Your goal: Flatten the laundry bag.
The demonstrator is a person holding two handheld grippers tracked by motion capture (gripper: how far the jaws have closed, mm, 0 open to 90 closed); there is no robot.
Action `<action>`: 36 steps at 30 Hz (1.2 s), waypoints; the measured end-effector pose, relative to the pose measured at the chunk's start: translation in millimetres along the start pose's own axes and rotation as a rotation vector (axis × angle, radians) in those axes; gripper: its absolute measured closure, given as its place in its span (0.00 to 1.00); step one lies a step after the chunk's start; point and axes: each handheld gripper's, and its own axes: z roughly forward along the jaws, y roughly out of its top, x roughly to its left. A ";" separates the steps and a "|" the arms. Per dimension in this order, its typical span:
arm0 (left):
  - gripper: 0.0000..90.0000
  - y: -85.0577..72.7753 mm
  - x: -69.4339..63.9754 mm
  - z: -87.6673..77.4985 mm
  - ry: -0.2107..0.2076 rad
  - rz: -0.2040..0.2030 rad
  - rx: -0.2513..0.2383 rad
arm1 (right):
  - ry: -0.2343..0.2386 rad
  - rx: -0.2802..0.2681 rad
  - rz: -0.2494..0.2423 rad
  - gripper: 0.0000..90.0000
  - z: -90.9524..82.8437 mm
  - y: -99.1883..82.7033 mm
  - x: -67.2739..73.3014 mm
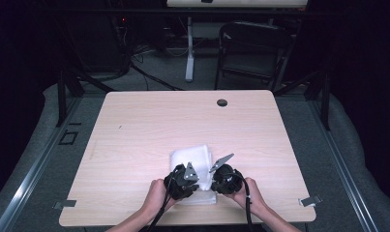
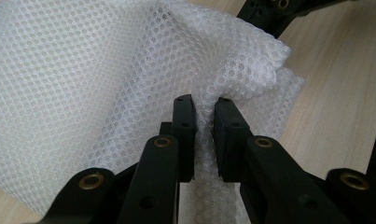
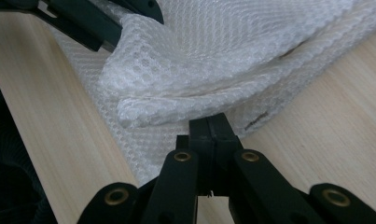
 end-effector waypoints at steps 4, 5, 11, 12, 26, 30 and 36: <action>0.90 -0.7 0.9 -1.0 0.004 -0.006 0.000 | 0.012 0.018 -0.009 1.00 8.2 0.6 2.3; 0.90 -1.0 1.2 -1.3 0.007 -0.012 -0.003 | 0.013 0.017 -0.008 1.00 8.4 0.5 2.2; 0.90 -1.6 2.9 -3.8 0.023 -0.024 -0.008 | 0.014 0.010 0.000 1.00 9.7 -1.1 1.9; 0.90 -1.9 2.9 -4.3 0.028 -0.026 -0.008 | 0.013 0.010 -0.001 1.00 9.8 -1.2 1.9; 0.91 -8.7 10.0 -21.2 0.058 -0.063 -0.043 | 0.006 0.030 -0.034 1.00 8.8 -0.7 2.0; 0.91 -10.4 10.9 -23.9 0.062 -0.068 -0.049 | -0.002 0.033 -0.040 1.00 9.0 -0.1 3.0; 0.91 -11.7 10.8 -29.0 0.068 -0.070 -0.058 | -0.004 0.057 -0.034 1.00 7.3 0.5 1.4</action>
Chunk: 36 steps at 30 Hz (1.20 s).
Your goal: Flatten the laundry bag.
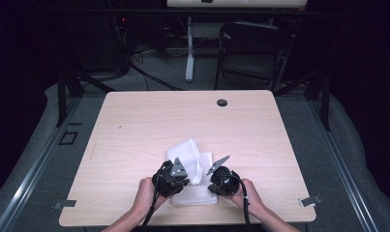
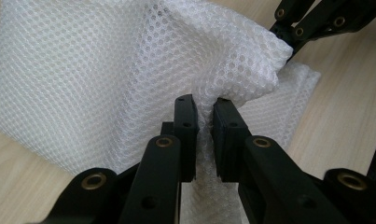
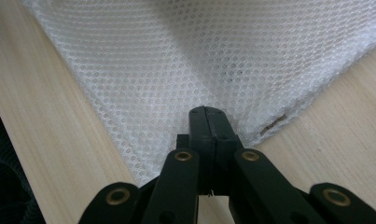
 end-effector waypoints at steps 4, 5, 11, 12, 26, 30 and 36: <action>0.91 -1.4 0.1 -3.7 0.008 0.001 -0.009 | -0.005 0.003 0.002 1.00 -0.3 -0.1 0.2; 0.91 -2.7 1.0 -6.2 0.014 -0.008 -0.026 | -0.004 0.008 0.006 1.00 -0.5 0.0 0.6; 0.91 -4.7 3.4 -10.2 0.021 -0.014 -0.029 | -0.017 -0.001 -0.006 1.00 0.6 0.4 2.4; 0.91 -5.1 3.8 -11.1 0.021 -0.020 -0.030 | -0.028 0.012 -0.021 1.00 0.0 1.3 3.2; 0.91 -7.5 5.5 -18.4 0.031 -0.033 -0.052 | -0.069 0.040 -0.038 1.00 -3.0 -1.0 2.7; 0.90 -8.8 6.6 -19.8 0.035 -0.035 -0.052 | -0.074 0.048 -0.037 1.00 -4.5 -2.1 0.5; 0.90 -12.0 9.9 -23.3 0.037 -0.047 -0.048 | -0.074 0.051 -0.024 1.00 -5.5 -3.4 -0.8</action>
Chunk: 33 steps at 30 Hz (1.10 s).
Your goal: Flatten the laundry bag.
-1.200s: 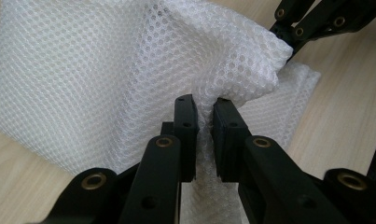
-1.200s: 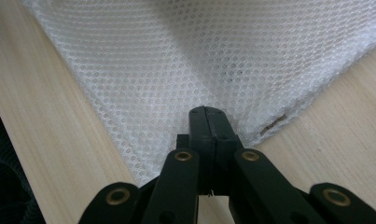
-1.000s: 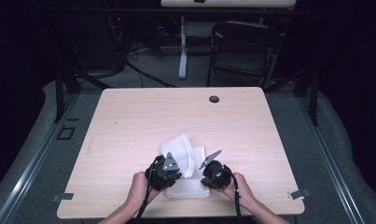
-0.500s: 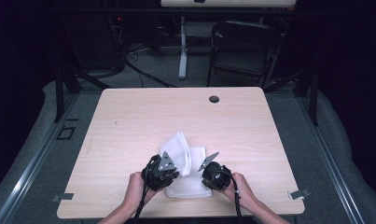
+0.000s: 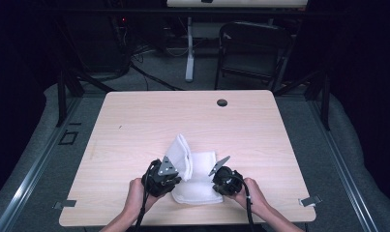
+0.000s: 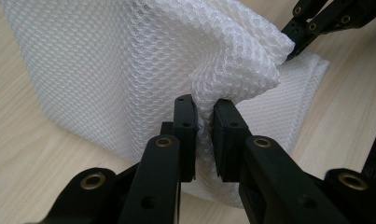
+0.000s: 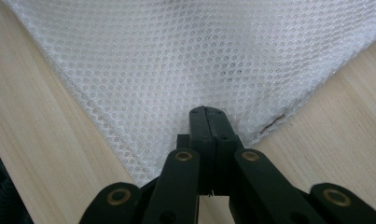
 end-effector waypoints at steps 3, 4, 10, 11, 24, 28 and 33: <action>0.90 -2.1 1.6 -2.8 0.001 -0.008 0.001 | -0.002 -0.002 0.001 1.00 0.1 -0.3 -0.2; 0.90 -3.1 2.2 -3.9 0.003 -0.013 -0.001 | 0.000 -0.003 0.000 1.00 0.1 -0.4 -0.4; 0.90 -7.8 6.7 -8.5 0.010 -0.038 -0.005 | -0.001 0.007 -0.007 1.00 -0.6 -0.3 -1.1; 0.90 -8.5 7.1 -8.7 0.009 -0.042 -0.005 | -0.005 0.004 -0.004 1.00 -0.4 -0.6 -0.7; 0.90 -17.9 13.6 -13.6 0.007 -0.073 0.039 | -0.024 0.018 -0.005 1.00 -1.6 -1.4 -0.6; 0.90 -20.0 15.3 -15.1 0.020 -0.088 0.036 | -0.029 0.022 -0.006 1.00 -1.8 -1.4 -0.3; 0.90 -22.7 17.5 -15.7 0.016 -0.092 0.045 | -0.033 0.027 -0.002 1.00 -2.8 -2.4 -1.5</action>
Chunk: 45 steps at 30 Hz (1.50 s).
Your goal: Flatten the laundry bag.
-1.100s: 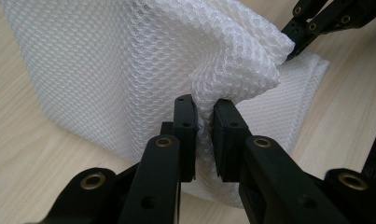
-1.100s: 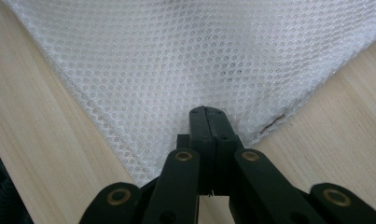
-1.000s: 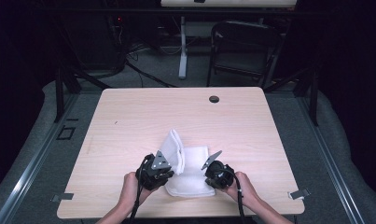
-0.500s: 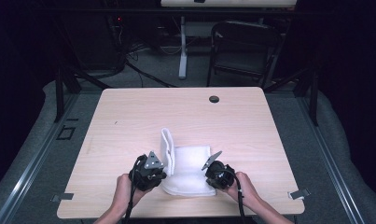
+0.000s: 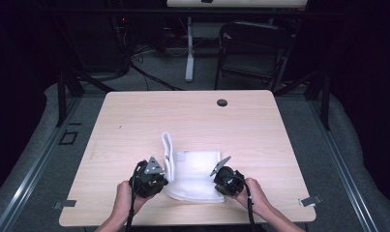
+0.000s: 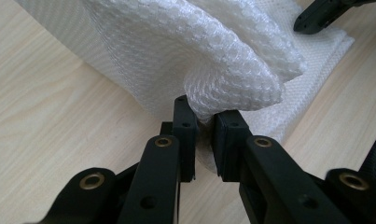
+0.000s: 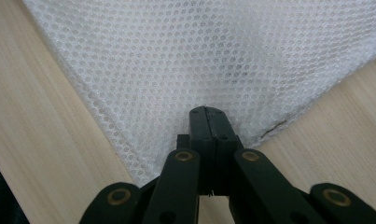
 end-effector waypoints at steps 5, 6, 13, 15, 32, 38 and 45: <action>0.89 -5.3 3.4 -0.9 -0.014 -0.010 0.026 | 0.005 0.006 0.002 1.00 -0.8 -1.1 -1.5; 0.89 -5.3 3.4 -0.9 -0.014 -0.010 0.026 | 0.005 0.006 0.002 1.00 -0.8 -1.1 -1.5; 0.90 -10.6 5.7 0.7 -0.005 -0.027 0.017 | -0.001 0.001 0.005 1.00 -0.8 -2.0 -2.2; 0.90 -11.5 6.5 1.7 -0.010 -0.033 0.022 | -0.003 0.002 0.007 1.00 -1.0 -2.6 -3.1; 0.86 -21.7 17.4 2.1 -0.039 -0.093 0.057 | -0.008 0.016 0.014 1.00 -3.8 -6.7 -12.7; 0.83 -26.0 19.3 -0.1 -0.062 -0.088 0.081 | -0.012 0.010 0.017 1.00 -3.8 -7.6 -17.6; 0.64 -39.0 32.8 -8.1 -0.089 -0.132 0.134 | 0.000 0.001 0.029 1.00 -3.8 -8.9 -22.7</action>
